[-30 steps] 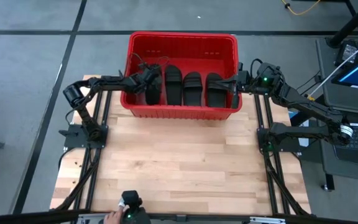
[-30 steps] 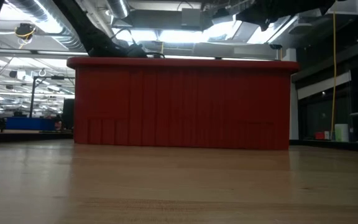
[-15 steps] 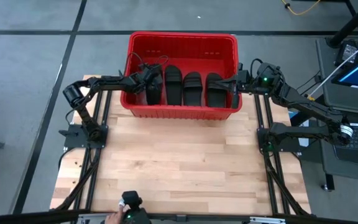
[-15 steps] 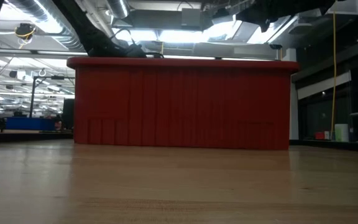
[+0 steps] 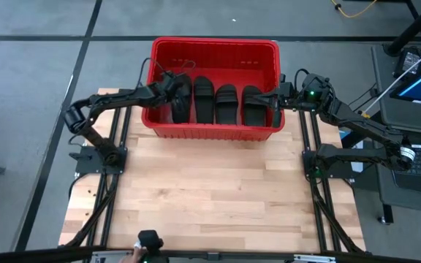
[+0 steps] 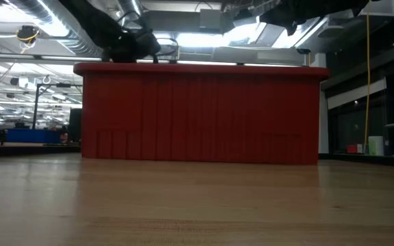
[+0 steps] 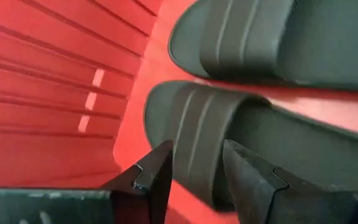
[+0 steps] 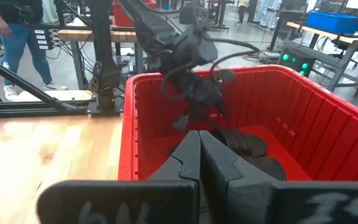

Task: Pick and place slides into bin
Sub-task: Return to Home Position

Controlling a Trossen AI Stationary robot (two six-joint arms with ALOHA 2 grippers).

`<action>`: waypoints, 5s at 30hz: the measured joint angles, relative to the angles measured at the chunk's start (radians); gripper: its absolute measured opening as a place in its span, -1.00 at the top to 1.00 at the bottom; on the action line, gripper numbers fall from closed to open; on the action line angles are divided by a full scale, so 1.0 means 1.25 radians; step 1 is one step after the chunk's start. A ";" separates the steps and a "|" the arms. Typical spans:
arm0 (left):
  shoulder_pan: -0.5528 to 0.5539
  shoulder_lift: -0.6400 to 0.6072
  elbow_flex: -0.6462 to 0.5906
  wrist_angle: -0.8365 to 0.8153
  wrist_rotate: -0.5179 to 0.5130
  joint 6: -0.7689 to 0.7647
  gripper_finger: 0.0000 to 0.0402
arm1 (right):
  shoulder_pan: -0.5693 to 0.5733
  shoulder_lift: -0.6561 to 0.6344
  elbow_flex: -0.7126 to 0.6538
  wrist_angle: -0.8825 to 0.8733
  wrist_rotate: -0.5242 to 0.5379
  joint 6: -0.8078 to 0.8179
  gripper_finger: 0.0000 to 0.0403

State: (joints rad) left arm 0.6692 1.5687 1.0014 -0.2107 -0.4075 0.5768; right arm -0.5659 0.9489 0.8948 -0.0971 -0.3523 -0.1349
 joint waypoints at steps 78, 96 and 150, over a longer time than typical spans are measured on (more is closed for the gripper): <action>-0.645 -1.253 -0.795 0.233 -0.070 -0.521 0.99 | 0.304 -0.317 -0.232 0.074 0.162 0.162 0.99; -0.705 -1.231 -0.795 0.238 0.192 -0.862 0.85 | 0.315 -0.482 -0.581 0.471 0.091 0.266 0.99; -0.711 -1.229 -0.796 0.248 -0.020 -0.463 0.86 | 0.315 -0.755 -0.711 0.228 0.076 0.237 0.99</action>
State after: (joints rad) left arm -0.2197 0.0326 0.0067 0.0994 -0.4326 -0.0017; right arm -0.1722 0.0055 0.0063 0.1880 -0.2572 0.1610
